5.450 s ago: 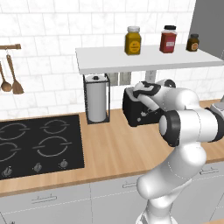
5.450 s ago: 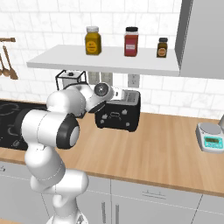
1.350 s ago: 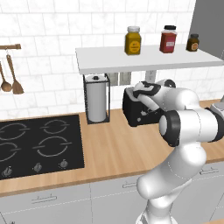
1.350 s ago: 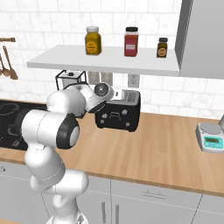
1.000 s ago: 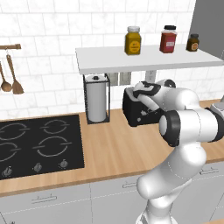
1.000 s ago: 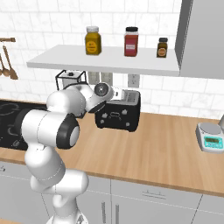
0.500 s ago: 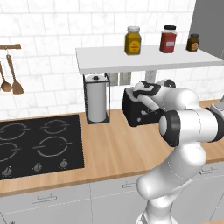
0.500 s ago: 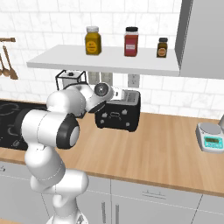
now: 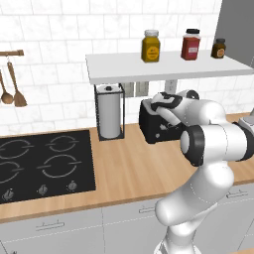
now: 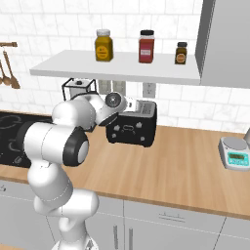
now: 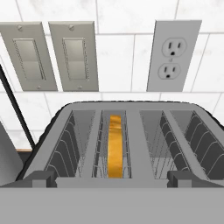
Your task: Start the toaster. Once the lever pops up, take the bread to the plate on the dining counter.
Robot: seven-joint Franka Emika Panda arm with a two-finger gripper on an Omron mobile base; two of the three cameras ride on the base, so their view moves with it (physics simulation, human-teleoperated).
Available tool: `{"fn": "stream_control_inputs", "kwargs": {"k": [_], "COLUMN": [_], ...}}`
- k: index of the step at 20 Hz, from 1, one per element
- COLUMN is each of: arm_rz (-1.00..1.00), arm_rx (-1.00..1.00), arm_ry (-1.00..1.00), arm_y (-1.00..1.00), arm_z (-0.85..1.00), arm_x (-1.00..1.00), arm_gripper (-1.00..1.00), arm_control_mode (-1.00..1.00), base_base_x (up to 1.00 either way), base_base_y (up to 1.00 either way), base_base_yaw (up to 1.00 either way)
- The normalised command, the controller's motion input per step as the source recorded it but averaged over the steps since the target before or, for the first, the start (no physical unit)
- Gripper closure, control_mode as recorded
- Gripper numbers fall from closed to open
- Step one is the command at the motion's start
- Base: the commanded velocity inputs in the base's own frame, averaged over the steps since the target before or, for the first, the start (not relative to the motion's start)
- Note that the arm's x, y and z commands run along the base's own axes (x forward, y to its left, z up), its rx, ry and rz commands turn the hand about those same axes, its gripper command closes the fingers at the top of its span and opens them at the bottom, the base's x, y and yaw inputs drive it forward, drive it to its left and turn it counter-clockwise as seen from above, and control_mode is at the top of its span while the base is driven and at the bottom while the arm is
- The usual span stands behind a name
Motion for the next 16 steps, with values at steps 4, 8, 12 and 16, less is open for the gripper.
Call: {"fn": "stream_control_inputs", "kwargs": {"k": [4,8,12,16], "arm_rz": [0.00,0.00,0.00,0.00], "arm_rx": [0.00,0.00,0.00,0.00], "arm_ry": [0.00,0.00,0.00,0.00], "arm_y": [0.00,0.00,0.00,0.00], "arm_z": [0.00,0.00,0.00,0.00], "arm_x": [0.00,0.00,0.00,0.00], "arm_gripper": [-1.00,-1.00,-1.00,-1.00], "arm_control_mode": [-1.00,-1.00,-1.00,-1.00], "base_base_x": [0.00,0.00,0.00,0.00], "base_base_y": [0.00,0.00,0.00,0.00], "base_base_yaw": [0.00,0.00,0.00,0.00]}}
